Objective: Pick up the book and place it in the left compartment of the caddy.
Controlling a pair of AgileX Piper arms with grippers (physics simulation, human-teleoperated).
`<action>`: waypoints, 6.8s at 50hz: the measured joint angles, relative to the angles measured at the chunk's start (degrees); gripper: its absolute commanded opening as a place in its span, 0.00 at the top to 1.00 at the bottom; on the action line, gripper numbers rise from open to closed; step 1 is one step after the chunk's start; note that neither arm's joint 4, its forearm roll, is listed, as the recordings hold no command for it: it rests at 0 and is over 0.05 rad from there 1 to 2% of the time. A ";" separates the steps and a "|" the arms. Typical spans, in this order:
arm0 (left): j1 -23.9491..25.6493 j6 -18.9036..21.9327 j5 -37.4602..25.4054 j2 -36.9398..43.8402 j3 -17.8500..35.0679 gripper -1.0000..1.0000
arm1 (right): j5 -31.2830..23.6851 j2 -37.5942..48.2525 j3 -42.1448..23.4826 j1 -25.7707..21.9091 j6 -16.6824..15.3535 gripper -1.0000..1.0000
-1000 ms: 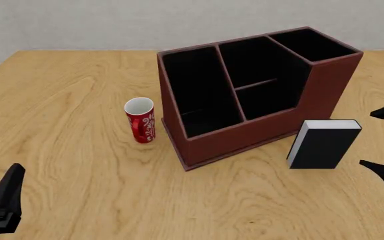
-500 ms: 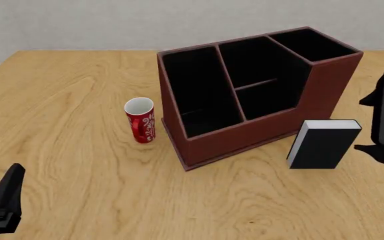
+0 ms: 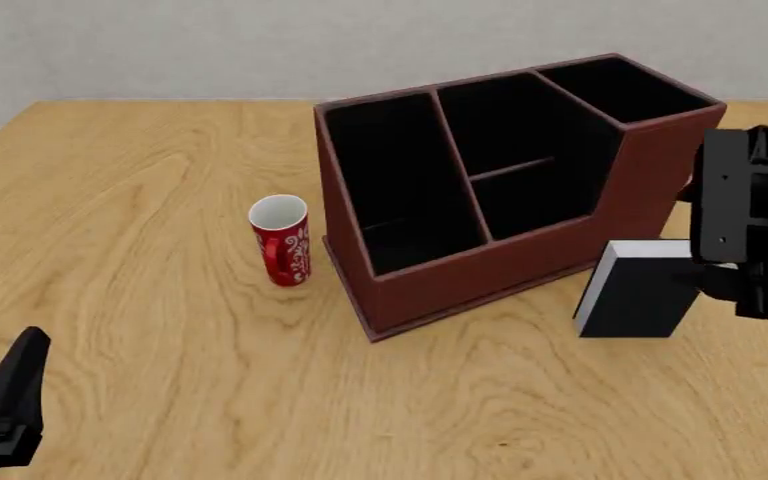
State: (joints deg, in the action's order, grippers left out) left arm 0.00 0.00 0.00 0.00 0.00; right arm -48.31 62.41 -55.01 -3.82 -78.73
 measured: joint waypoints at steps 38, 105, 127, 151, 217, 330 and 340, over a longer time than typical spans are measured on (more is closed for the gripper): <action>0.00 0.00 0.00 0.00 0.00 0.00 | 10.48 13.87 3.06 -3.04 0.91 0.00; 0.00 0.00 0.00 0.00 0.00 0.00 | 2.89 7.31 5.10 -3.91 1.12 1.00; 0.00 0.00 0.00 0.00 0.00 0.00 | -9.09 -2.89 1.68 -3.63 1.63 1.00; 0.00 0.00 0.00 0.00 0.00 0.00 | -20.64 -9.72 -3.93 -8.97 9.08 1.00; 0.00 0.00 0.00 0.00 0.00 0.00 | -21.59 8.29 -34.82 -36.85 54.13 1.00; 0.00 0.00 0.00 0.00 0.00 0.00 | -21.59 33.04 -58.21 -32.43 67.02 1.00; 0.00 0.00 0.00 0.00 0.00 0.00 | -21.59 34.25 -58.76 -32.29 67.62 1.00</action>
State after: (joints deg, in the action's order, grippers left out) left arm 0.00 0.00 0.00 0.00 0.00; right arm -69.90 96.66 -113.77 -36.12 -11.11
